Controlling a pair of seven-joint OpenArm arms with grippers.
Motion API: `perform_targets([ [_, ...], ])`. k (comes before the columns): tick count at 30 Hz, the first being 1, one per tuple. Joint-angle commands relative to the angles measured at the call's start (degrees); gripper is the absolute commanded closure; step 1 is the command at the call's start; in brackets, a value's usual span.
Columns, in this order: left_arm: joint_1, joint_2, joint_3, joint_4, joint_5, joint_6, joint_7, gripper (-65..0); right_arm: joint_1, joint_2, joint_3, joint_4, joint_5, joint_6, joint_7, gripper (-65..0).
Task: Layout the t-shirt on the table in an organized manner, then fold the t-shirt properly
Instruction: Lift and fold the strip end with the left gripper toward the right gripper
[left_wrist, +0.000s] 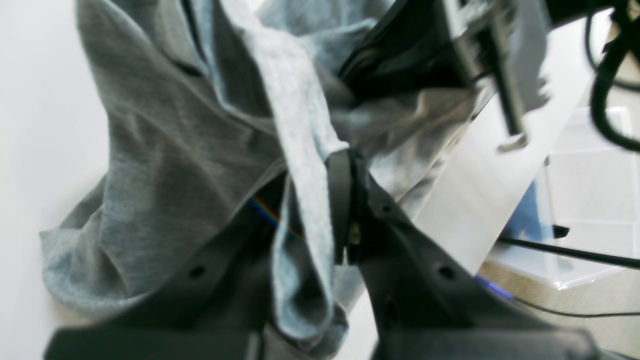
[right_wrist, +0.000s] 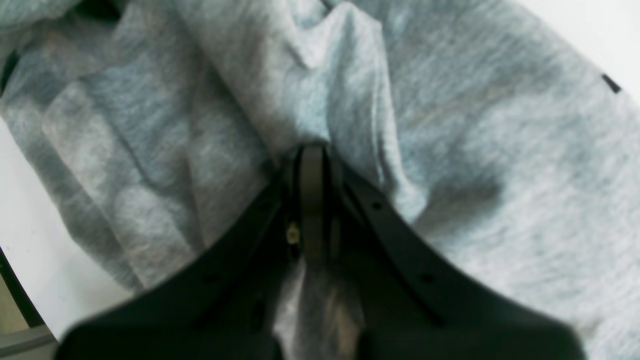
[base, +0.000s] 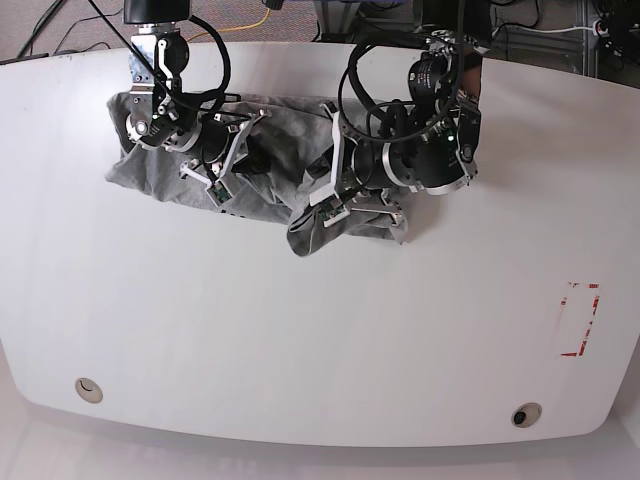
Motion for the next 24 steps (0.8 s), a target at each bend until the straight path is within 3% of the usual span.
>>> perform_targets([
  [1, -0.77, 0.69, 0.22, 1.08, -1.57, -0.08, -1.29, 0.0, 0.62, 0.29, 0.15, 0.65, 0.74, 0.12, 0.51, -0.5],
  [13, -1.12, 0.78, 1.45, 0.91, -1.65, -0.08, -1.29, -0.7, 0.62, 0.29, 0.15, 0.65, 0.74, 0.12, 0.51, -0.5],
  [17, -1.3, 0.69, 3.91, 0.91, -1.65, -0.08, -1.29, -9.0, 1.24, 0.29, 0.15, 0.65, 0.74, 0.12, 0.51, -0.5],
  [22, -2.36, 0.51, 6.46, 0.91, -1.65, -0.08, -1.29, -23.9, 1.32, 0.29, 0.15, 0.65, 0.74, 0.12, 0.51, -0.5],
  [24, -2.8, 0.51, 7.16, 0.91, -1.65, -0.08, -1.29, -26.5, 1.41, 0.29, 0.15, 0.65, 0.74, 0.12, 0.51, -0.5],
])
